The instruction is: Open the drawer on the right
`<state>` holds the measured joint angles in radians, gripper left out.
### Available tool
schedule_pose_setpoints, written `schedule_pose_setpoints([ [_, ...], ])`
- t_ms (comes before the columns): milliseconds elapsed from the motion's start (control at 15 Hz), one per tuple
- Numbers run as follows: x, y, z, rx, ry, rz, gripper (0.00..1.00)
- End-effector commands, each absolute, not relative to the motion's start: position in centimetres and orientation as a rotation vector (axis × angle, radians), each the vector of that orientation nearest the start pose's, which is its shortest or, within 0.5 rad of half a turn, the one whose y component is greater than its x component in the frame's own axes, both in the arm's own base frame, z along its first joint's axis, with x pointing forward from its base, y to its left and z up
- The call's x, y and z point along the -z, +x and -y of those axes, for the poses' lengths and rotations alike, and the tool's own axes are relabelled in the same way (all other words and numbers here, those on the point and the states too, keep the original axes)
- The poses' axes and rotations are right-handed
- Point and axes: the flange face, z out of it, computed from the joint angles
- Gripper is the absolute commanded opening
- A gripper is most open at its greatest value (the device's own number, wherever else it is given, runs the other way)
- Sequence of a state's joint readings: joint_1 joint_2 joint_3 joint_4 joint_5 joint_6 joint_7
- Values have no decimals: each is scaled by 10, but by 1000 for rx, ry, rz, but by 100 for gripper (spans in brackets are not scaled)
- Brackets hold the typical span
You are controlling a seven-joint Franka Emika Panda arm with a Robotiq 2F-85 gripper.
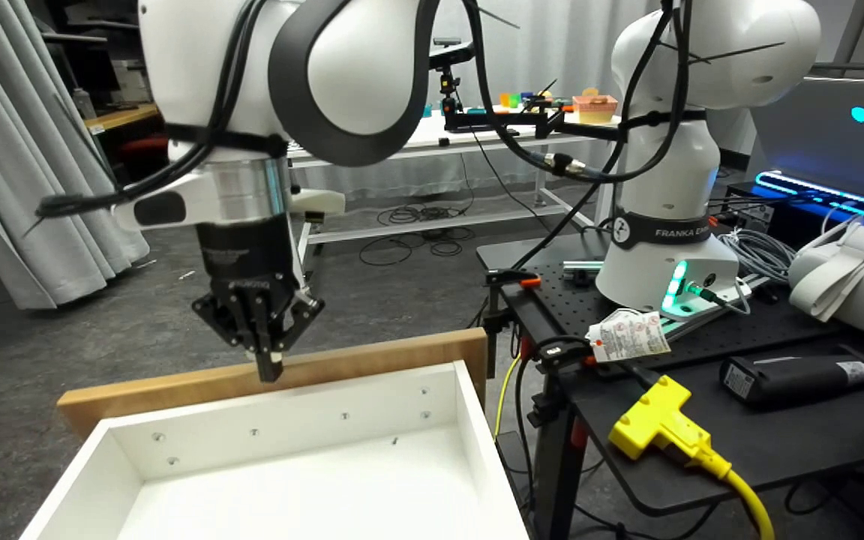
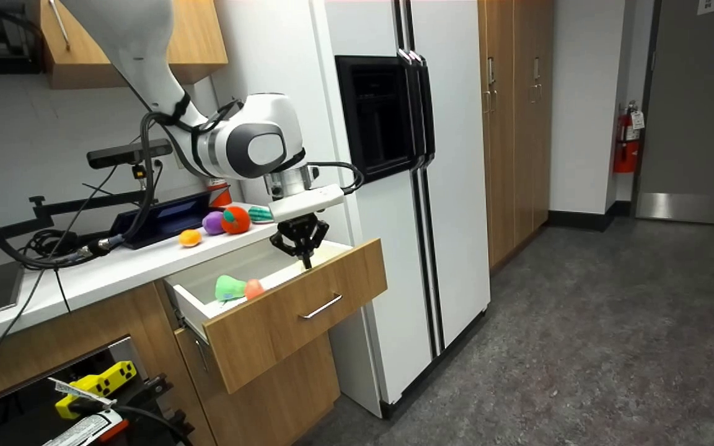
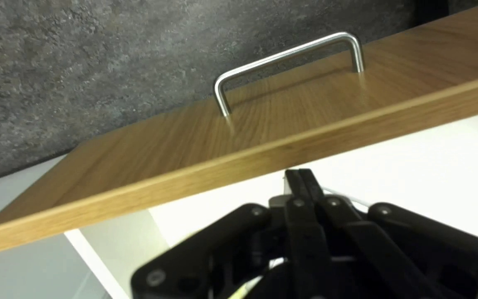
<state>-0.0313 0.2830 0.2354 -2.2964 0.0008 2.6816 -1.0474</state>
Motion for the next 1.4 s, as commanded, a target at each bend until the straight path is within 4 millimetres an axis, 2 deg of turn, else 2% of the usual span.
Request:
schedule_pose_setpoints([
  [0,-275,500,-41,194,-2634,1730,0],
  [133,-281,493,2,205,-2692,1664,0],
  [267,-286,486,35,221,-2738,1621,0],
  [400,-295,478,57,243,-2771,1607,0],
  [533,-304,474,65,280,-2794,1609,0],
  [733,-318,472,59,401,-2796,1634,0],
  [867,-327,473,47,513,-2777,1655,0],
  [1333,-352,485,-11,856,-2554,1736,0],
])
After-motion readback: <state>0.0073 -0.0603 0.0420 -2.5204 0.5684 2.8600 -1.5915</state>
